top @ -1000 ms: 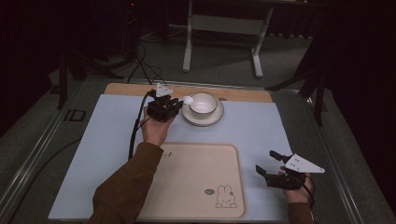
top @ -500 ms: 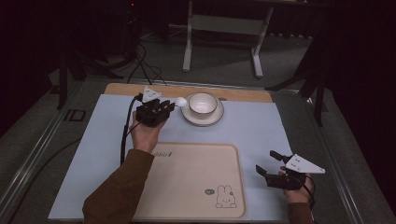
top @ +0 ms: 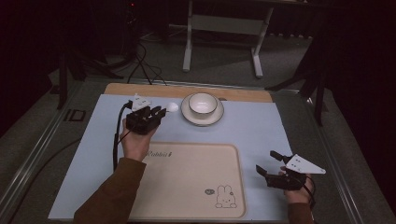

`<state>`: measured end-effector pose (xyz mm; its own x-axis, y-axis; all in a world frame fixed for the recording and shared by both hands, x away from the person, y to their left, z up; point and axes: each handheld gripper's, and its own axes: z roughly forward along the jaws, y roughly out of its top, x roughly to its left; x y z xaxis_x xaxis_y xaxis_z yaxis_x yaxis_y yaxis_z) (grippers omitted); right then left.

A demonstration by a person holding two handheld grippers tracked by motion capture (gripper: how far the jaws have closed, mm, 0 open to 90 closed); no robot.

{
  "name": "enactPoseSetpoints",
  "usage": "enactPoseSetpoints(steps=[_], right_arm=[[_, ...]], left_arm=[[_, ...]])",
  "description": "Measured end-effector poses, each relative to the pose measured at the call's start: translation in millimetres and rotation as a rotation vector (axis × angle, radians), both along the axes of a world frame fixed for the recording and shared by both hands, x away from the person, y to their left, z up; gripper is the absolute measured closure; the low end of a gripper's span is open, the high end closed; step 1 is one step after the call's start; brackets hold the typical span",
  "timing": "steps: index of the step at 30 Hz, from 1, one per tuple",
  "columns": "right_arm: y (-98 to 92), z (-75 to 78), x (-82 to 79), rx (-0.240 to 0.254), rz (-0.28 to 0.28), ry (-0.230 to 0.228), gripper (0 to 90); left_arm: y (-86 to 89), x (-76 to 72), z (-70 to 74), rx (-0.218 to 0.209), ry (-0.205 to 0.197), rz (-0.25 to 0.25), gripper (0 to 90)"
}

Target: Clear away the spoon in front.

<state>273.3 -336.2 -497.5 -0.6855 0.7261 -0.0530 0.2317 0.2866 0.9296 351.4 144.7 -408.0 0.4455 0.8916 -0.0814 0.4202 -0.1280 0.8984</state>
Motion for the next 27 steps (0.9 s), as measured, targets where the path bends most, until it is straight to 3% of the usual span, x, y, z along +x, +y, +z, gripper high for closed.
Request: enactPoseSetpoints(steps=[6,27], right_arm=[[-0.2,0.1,-0.3,0.001,0.0,-0.001,17.6],[-0.4,0.3,-0.8,0.004,-0.002,-0.002,17.6]], left_arm=[[5.3,-10.3,-4.4,0.013,0.0,0.011,74.3],[30.5,-41.1,-32.3,-0.029,0.036,0.076,74.4]])
